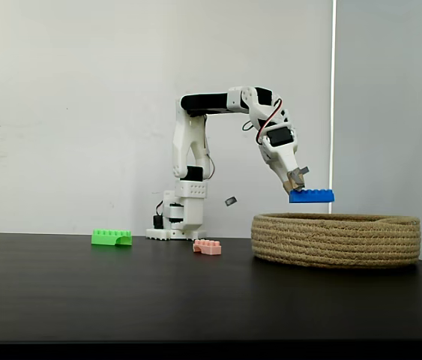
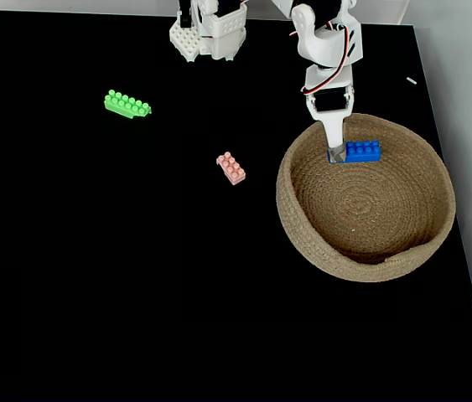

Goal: Place the lego blocks in the tray

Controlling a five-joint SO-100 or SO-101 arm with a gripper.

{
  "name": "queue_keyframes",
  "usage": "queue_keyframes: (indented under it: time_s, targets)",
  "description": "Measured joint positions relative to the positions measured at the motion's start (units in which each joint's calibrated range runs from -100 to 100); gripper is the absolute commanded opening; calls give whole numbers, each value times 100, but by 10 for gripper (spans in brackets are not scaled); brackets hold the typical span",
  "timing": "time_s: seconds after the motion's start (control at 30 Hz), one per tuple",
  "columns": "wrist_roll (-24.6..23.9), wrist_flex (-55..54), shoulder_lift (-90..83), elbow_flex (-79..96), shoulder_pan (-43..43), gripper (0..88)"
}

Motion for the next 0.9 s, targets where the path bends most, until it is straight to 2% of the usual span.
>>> queue_keyframes:
  time_s: [0.4, 0.6, 0.73, 0.9]
  targets:
    - [132, 16, 68, 0, 301, 202]
    - [-44, 690, 59, -133, 1393, 195]
    - [-117, 909, 59, -133, 2305, 223]
    - [-415, 1421, 59, 106, 2720, 266]
